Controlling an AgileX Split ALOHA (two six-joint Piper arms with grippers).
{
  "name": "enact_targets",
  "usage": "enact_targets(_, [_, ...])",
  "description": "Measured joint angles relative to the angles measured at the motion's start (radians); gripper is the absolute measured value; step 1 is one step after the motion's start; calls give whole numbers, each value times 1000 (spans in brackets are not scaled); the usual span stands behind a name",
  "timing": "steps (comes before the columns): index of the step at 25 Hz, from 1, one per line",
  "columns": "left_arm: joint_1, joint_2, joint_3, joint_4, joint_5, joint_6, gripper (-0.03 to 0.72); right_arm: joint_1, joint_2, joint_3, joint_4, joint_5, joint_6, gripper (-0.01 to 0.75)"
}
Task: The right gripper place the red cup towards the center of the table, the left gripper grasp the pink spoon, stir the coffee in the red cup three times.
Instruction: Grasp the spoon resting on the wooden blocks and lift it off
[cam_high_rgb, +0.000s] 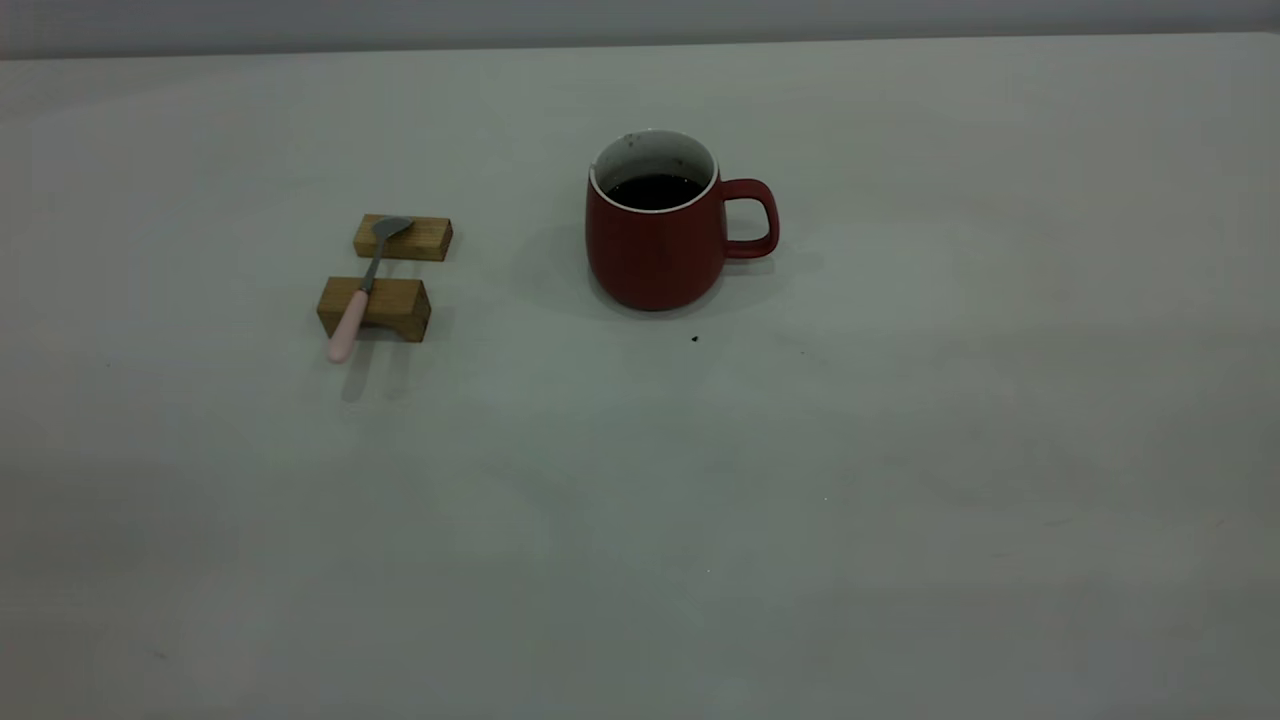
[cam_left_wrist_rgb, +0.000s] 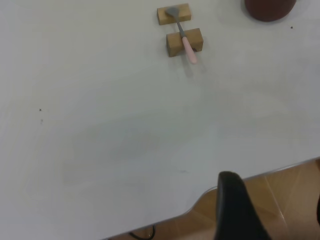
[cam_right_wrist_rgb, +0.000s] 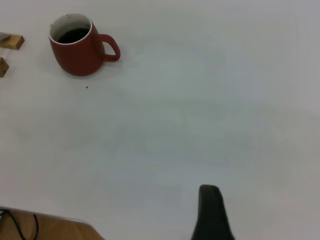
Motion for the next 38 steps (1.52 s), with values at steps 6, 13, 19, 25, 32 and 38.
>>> enact_targets(6, [0, 0, 0, 0, 0, 0, 463, 0, 0, 0, 0, 1, 0, 587])
enact_targets(13, [0, 0, 0, -11, 0, -8, 463, 0, 0, 0, 0, 1, 0, 587])
enact_targets(19, [0, 17, -9, -27, -96, -73, 476, 0, 0, 0, 0, 1, 0, 586])
enact_targets(25, [0, 249, -13, -27, -288, -115, 546, 0, 0, 0, 0, 1, 1, 586])
enact_targets(32, [0, 704, -61, -26, -379, -156, 560, 0, 0, 0, 0, 1, 1, 586])
enact_targets(38, [0, 1117, -144, -41, -546, -165, 560, 0, 0, 0, 0, 1, 1, 586])
